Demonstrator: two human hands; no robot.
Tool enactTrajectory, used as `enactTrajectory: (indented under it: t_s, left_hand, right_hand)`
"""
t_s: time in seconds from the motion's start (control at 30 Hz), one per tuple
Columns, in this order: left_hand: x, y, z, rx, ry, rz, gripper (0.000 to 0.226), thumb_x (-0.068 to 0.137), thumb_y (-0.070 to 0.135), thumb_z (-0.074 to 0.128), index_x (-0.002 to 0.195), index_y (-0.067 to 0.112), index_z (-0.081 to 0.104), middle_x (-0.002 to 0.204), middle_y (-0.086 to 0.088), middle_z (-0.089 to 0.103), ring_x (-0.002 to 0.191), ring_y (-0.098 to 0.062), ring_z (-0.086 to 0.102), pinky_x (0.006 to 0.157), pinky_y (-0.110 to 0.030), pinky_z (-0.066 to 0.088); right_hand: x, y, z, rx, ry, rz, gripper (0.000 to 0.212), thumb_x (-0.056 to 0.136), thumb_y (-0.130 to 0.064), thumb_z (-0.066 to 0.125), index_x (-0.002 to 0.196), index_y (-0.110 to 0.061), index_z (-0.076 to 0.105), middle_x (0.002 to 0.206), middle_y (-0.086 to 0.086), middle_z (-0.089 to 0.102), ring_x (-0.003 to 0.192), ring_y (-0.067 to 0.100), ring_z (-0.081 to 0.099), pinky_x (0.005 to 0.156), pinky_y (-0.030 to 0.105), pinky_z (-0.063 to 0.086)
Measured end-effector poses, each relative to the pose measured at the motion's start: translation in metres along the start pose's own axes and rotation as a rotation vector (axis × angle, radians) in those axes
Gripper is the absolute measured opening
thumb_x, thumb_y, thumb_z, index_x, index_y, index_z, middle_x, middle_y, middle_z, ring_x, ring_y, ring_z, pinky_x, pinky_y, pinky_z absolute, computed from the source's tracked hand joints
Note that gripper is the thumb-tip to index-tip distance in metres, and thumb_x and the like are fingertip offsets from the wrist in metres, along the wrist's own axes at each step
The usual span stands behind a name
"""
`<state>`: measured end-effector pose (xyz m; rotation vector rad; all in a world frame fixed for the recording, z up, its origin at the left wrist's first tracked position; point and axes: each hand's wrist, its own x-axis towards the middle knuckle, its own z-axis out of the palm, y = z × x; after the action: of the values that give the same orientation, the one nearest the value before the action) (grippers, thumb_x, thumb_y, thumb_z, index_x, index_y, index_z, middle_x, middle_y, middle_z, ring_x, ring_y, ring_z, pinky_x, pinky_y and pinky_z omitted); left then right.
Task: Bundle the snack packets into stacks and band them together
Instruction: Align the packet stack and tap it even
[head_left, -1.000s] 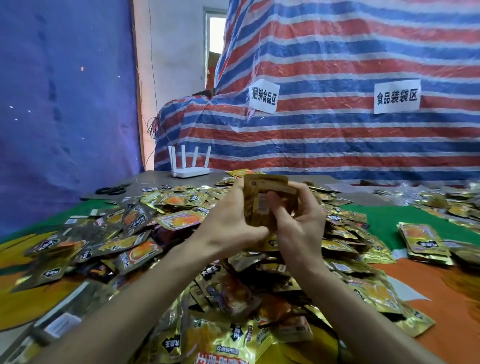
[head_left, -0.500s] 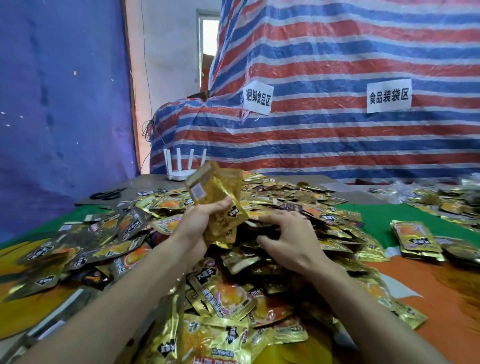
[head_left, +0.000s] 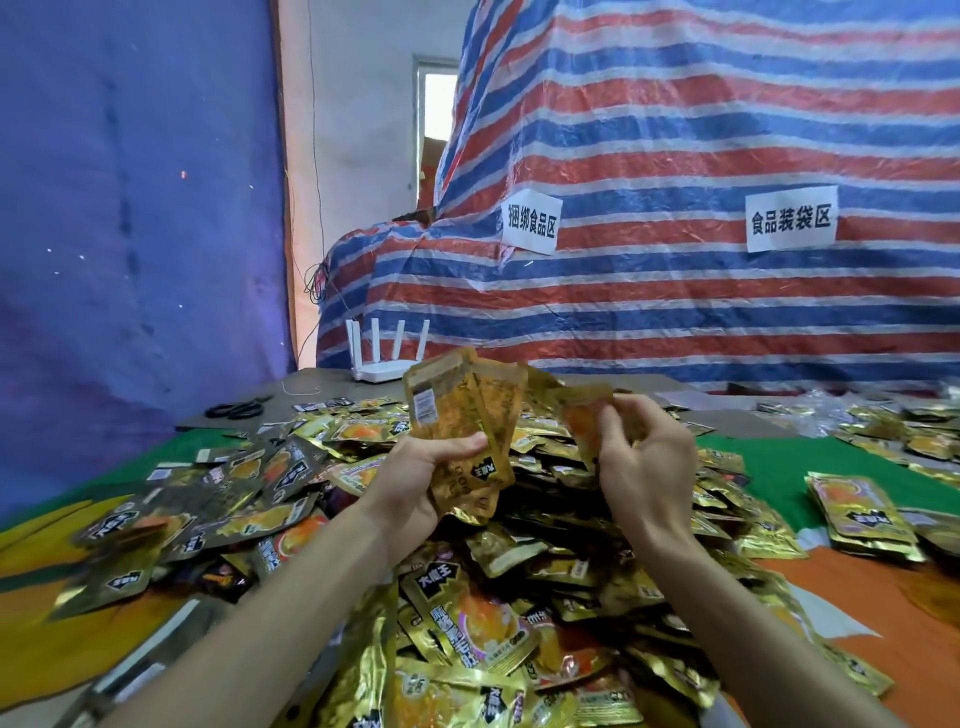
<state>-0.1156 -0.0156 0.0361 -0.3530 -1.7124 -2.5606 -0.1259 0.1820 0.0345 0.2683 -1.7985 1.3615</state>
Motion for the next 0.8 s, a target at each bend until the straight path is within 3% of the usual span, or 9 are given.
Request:
enactTrajectory:
  t_s: [0.07,0.13,0.23,0.3,0.4,0.53,0.67,0.8]
  left_hand:
    - [0.0,-0.001,0.003,-0.008,0.017,0.065,0.023,0.066,0.012,0.072,0.088,0.01,0.08,0.093,-0.012,0.077,0.082,-0.026,0.074,0.067,-0.039,0.061]
    - [0.0,-0.001,0.005,-0.05,0.028,0.111,0.03,0.066,0.012,0.073,0.096,0.011,0.078,0.095,-0.011,0.077,0.088,-0.025,0.074,0.073,-0.039,0.059]
    - [-0.001,-0.002,0.01,-0.163,-0.009,0.078,0.037,0.07,0.011,0.071,0.105,0.003,0.077,0.104,-0.016,0.076,0.091,-0.027,0.075,0.068,-0.037,0.062]
    - [-0.003,-0.008,0.013,-0.153,-0.058,0.048,0.029,0.076,0.009,0.065,0.101,0.007,0.08,0.103,-0.016,0.076,0.084,-0.025,0.076,0.061,-0.033,0.061]
    - [-0.006,-0.014,0.014,-0.104,-0.077,0.029,0.027,0.085,0.007,0.056,0.092,0.013,0.082,0.094,-0.014,0.077,0.078,-0.021,0.076,0.06,-0.03,0.06]
    - [-0.008,-0.019,0.021,-0.123,0.0,0.024,0.03,0.096,0.014,0.049,0.111,0.007,0.075,0.109,-0.021,0.073,0.094,-0.029,0.074,0.072,-0.038,0.062]
    - [-0.016,-0.028,0.035,-0.239,-0.08,0.061,0.038,0.076,0.031,0.058,0.096,0.008,0.08,0.099,-0.016,0.076,0.087,-0.023,0.074,0.071,-0.032,0.061]
    - [-0.017,-0.034,0.037,-0.026,0.026,0.038,0.051,0.078,0.021,0.074,0.125,0.006,0.063,0.107,-0.011,0.075,0.095,-0.023,0.074,0.076,-0.033,0.058]
  right_hand:
    - [0.005,-0.013,0.0,0.151,0.043,-0.02,0.012,0.101,-0.021,0.062,0.096,-0.03,0.068,0.088,-0.011,0.072,0.084,0.01,0.069,0.07,0.028,0.061]
    - [0.008,-0.025,0.006,0.285,0.047,-0.005,0.013,0.101,-0.021,0.062,0.095,-0.029,0.07,0.087,-0.006,0.074,0.083,0.012,0.071,0.072,0.031,0.061]
    - [-0.004,-0.033,0.025,0.43,0.03,0.063,0.014,0.102,-0.018,0.059,0.095,-0.025,0.069,0.092,0.003,0.073,0.088,0.022,0.072,0.076,0.038,0.062]
    - [-0.02,-0.034,0.039,0.502,0.01,0.108,0.014,0.102,-0.014,0.058,0.099,-0.024,0.065,0.093,-0.002,0.072,0.089,0.016,0.07,0.077,0.035,0.061]
    - [-0.035,-0.028,0.05,0.478,-0.099,0.065,0.016,0.102,-0.01,0.056,0.106,-0.025,0.061,0.098,-0.004,0.069,0.092,0.009,0.068,0.079,0.029,0.059]
    - [-0.038,-0.026,0.051,0.446,-0.12,0.025,0.016,0.102,-0.012,0.058,0.11,-0.025,0.058,0.096,-0.008,0.067,0.094,0.007,0.067,0.08,0.023,0.057]
    - [-0.047,-0.021,0.057,0.402,0.016,0.077,0.019,0.101,-0.021,0.06,0.109,-0.036,0.051,0.103,-0.012,0.06,0.096,-0.007,0.06,0.079,0.009,0.048]
    - [-0.046,-0.014,0.059,0.316,0.009,0.192,0.011,0.099,-0.035,0.061,0.1,-0.035,0.05,0.108,-0.004,0.05,0.099,0.008,0.058,0.082,0.016,0.048]
